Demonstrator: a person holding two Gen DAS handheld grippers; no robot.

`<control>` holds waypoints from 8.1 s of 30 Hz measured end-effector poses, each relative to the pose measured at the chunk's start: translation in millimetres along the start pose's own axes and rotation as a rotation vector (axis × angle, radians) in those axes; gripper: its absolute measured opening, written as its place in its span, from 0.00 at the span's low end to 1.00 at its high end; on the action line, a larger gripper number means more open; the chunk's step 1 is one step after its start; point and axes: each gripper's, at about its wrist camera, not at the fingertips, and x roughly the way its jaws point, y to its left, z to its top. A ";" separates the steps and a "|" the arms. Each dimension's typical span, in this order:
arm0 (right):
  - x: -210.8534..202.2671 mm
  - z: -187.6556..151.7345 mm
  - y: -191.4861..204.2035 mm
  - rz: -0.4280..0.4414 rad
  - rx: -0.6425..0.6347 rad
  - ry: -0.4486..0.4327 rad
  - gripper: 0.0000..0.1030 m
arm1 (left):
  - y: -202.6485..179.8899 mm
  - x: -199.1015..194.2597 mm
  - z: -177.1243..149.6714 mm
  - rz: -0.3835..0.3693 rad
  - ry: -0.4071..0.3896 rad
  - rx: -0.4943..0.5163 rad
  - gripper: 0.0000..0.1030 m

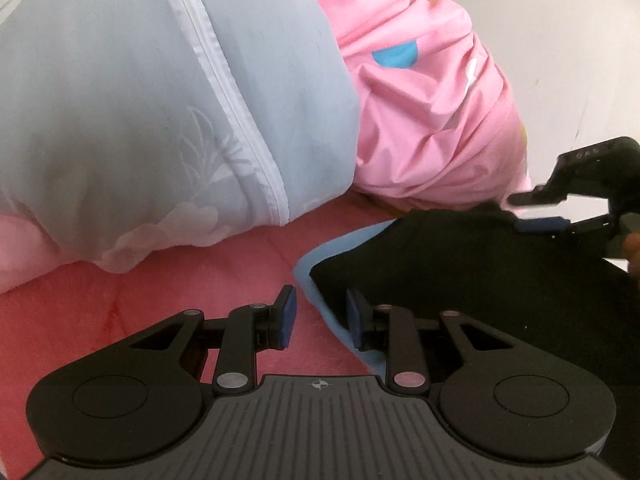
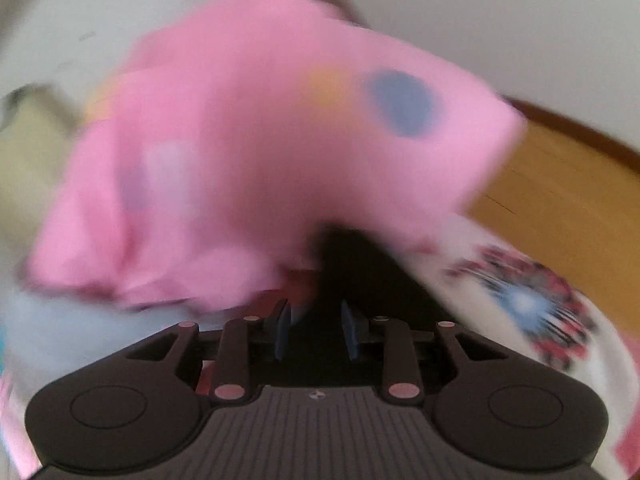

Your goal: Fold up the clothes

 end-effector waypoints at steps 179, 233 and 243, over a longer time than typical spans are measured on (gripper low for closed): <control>-429.2 -489.2 146.7 -0.490 -0.474 -0.438 1.00 | -3.4 -503.0 -123.6 0.051 -0.007 0.129 0.99; -425.2 -488.1 146.1 -0.493 -0.458 -0.433 1.00 | -0.7 -504.8 -123.2 0.062 -0.017 0.133 0.99; -424.1 -486.6 147.5 -0.494 -0.463 -0.433 1.00 | 0.4 -502.8 -121.7 0.066 -0.014 0.131 0.99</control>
